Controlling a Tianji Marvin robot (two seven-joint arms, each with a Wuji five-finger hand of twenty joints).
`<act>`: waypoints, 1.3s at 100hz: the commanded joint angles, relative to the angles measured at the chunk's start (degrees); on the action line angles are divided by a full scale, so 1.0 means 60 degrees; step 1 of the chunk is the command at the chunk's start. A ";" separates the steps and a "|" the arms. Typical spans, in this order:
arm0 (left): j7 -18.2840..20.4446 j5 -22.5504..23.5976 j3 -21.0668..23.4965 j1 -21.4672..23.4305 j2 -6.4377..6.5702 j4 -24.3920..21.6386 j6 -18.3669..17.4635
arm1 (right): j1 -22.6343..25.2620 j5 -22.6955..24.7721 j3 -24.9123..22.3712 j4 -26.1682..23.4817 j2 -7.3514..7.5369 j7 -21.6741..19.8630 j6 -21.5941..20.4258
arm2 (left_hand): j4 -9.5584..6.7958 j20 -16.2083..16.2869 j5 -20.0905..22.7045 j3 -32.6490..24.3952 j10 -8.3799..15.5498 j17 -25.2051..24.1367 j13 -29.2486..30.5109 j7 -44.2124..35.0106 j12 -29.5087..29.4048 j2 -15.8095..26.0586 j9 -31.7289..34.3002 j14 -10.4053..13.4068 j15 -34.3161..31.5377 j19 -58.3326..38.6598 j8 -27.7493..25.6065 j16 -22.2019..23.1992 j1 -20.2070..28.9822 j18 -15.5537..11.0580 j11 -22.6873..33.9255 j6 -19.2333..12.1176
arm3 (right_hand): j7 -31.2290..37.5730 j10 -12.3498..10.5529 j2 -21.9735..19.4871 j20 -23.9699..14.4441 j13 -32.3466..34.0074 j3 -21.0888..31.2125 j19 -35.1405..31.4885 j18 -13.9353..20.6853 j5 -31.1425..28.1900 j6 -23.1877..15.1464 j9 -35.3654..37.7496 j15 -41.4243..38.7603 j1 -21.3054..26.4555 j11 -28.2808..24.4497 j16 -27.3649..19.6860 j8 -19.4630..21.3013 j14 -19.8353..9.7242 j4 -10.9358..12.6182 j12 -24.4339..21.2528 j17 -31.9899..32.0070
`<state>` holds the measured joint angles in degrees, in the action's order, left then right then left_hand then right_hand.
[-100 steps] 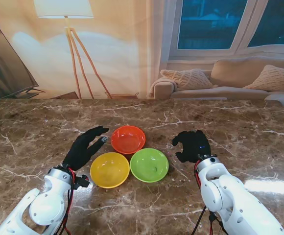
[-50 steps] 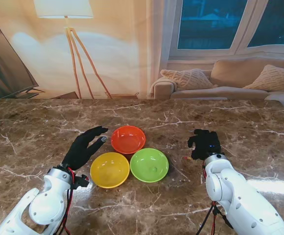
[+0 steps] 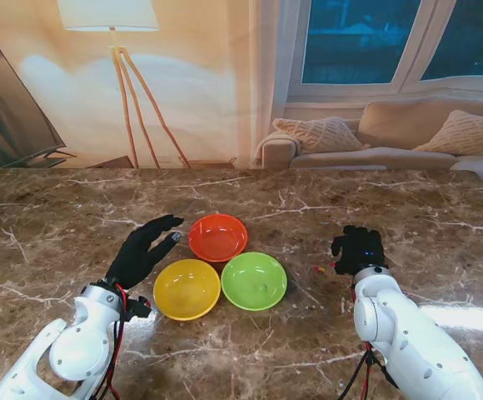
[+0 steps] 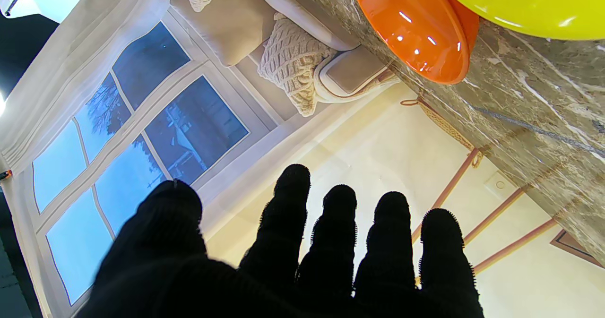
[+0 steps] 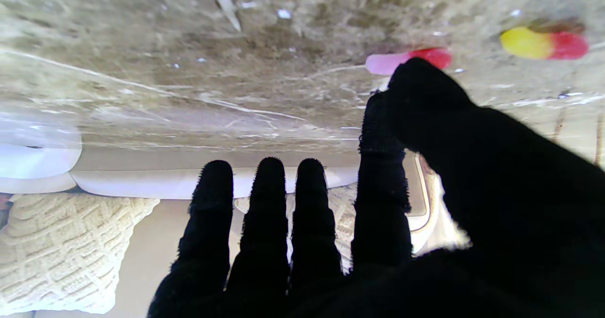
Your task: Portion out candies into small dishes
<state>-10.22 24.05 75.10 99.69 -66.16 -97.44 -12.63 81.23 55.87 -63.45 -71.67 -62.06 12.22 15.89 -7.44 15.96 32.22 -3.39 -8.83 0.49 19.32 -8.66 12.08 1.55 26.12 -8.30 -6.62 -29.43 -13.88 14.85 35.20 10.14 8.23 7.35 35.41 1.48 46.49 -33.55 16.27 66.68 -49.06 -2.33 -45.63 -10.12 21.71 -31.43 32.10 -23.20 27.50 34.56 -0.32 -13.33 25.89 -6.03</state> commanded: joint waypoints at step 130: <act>0.0055 0.0007 -0.0005 -0.0021 0.0027 0.0119 0.0052 | 0.0118 -0.1305 0.0511 0.1169 -0.0414 0.1027 0.0736 | -0.0118 -0.0187 0.0025 0.0186 -0.0103 -0.0111 -0.0132 -0.0011 0.0024 -0.0052 -0.0018 0.0149 0.0135 0.0278 -0.0179 -0.0122 0.0020 0.0092 -0.0135 -0.0166 | 0.2734 -0.0202 0.0296 -0.0131 0.1156 0.0095 -0.0749 -0.0082 -0.0542 -0.0920 0.1719 -0.0683 0.0953 -0.0507 0.0125 -0.0736 -0.0198 -0.0457 -0.0012 -0.0692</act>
<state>-9.90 24.07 75.24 99.33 -66.08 -96.94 -12.36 79.81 48.77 -60.79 -66.58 -64.41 19.94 19.50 -7.45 15.45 32.22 -3.39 -8.84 0.48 19.32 -8.66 12.08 1.55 26.12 -8.30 -6.60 -29.30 -13.89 14.85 35.20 10.14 8.22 7.35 50.46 1.01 45.66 -33.55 21.84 69.88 -52.12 -2.63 -44.43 -16.73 31.24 -35.30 34.97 -25.59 27.51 32.61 -0.35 -14.32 25.87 -10.26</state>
